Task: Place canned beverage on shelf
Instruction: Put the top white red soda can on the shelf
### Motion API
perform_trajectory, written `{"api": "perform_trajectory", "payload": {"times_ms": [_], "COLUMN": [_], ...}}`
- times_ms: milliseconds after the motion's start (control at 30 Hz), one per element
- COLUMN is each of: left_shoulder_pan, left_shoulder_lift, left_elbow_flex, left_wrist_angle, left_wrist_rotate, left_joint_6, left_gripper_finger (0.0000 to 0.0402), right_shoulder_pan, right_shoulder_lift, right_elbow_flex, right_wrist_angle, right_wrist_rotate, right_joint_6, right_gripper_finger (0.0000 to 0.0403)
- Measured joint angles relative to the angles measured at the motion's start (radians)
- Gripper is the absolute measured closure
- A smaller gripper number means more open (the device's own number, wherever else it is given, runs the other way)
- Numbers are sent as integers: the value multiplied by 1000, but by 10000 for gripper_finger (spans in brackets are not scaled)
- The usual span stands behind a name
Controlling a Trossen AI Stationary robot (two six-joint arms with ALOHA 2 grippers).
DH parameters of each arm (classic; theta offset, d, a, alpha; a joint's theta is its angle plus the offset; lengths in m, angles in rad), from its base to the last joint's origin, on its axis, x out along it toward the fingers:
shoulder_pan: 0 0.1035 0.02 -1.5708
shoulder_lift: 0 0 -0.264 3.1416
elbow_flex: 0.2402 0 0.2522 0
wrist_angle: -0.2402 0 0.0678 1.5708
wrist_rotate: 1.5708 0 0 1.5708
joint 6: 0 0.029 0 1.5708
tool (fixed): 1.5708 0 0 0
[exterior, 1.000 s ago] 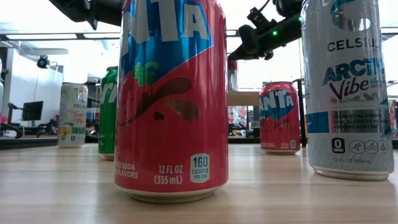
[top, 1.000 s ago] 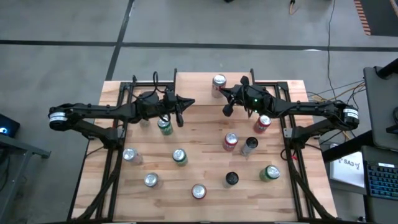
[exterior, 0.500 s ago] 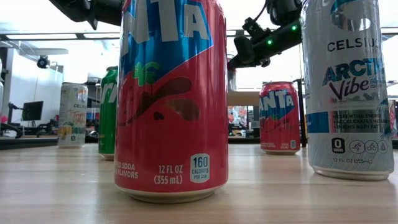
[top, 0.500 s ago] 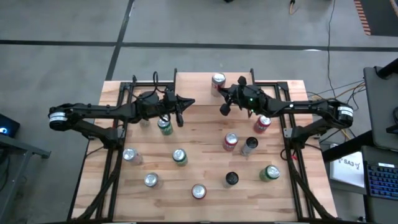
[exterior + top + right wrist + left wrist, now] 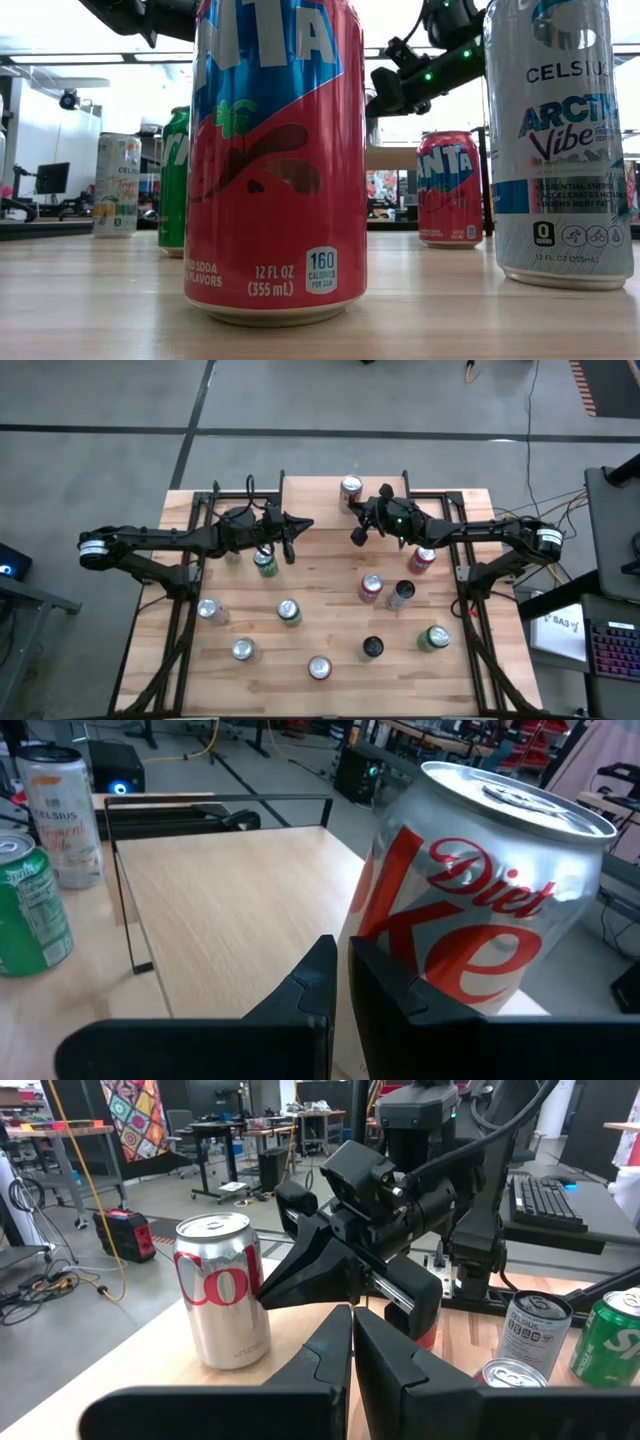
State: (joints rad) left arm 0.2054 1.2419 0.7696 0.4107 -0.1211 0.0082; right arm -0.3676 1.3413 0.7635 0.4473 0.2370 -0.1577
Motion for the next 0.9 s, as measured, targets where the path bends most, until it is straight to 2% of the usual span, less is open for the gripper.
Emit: {"api": "perform_trajectory", "payload": {"times_ms": [900], "left_shoulder_pan": [0], "left_shoulder_lift": [0], "left_elbow_flex": [0], "left_wrist_angle": [0], "left_wrist_rotate": [0], "left_joint_6": [1], "left_gripper_finger": [402], "right_shoulder_pan": [-35], "right_shoulder_lift": [-4], "right_elbow_flex": [0], "right_wrist_angle": [7], "right_wrist_rotate": [-1], "right_joint_6": [-19], "right_gripper_finger": [381]}}
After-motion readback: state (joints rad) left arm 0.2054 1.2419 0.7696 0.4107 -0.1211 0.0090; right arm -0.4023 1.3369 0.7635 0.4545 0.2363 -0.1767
